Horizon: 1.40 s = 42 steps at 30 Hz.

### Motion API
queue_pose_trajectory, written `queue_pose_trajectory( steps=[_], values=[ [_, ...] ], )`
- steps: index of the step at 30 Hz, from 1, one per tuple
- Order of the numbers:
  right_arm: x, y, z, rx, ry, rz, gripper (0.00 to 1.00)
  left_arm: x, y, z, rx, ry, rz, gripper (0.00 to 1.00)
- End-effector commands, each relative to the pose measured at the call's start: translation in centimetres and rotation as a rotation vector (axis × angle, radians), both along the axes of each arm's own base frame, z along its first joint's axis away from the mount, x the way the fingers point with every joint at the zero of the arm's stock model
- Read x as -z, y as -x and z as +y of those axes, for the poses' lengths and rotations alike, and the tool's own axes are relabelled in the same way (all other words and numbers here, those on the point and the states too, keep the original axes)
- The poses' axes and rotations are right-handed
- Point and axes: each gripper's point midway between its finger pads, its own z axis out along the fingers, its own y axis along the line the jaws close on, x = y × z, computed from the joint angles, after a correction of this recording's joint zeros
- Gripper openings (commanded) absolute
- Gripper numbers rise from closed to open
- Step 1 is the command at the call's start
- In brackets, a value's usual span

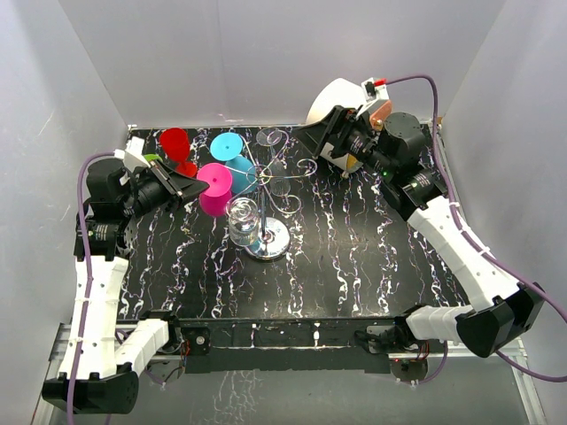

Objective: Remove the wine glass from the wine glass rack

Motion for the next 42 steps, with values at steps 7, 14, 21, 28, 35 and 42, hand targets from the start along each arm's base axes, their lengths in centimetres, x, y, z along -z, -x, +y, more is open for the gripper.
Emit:
queue_pose_trajectory(
  steps=[7,14,21,28,35,42],
  values=[
    [-2.7,0.8,-0.8,0.018,-0.036,-0.099,0.84,-3.9,0.5,-0.3,-0.017,0.090,-0.076,0.00],
    [-2.5,0.9,-0.9,0.021,-0.035,-0.099,0.85,-5.6,0.5,-0.5,-0.016,0.133,-0.100,0.00],
    [-2.6,0.9,-0.9,0.019,-0.038,-0.102,0.85,-5.6,-0.1,-0.4,-0.034,0.152,-0.092,0.00],
    [-2.4,1.0,-1.0,0.021,-0.036,-0.098,0.85,-5.6,-0.7,0.5,-0.103,0.130,-0.082,0.00],
    [-2.6,1.1,-1.0,0.022,-0.040,-0.103,0.85,-4.8,-1.3,1.1,-0.147,0.105,-0.055,0.00],
    [-2.6,1.1,-1.1,0.023,-0.042,-0.104,0.85,-5.7,-1.6,-0.4,-0.039,0.163,-0.103,0.00]
  ],
)
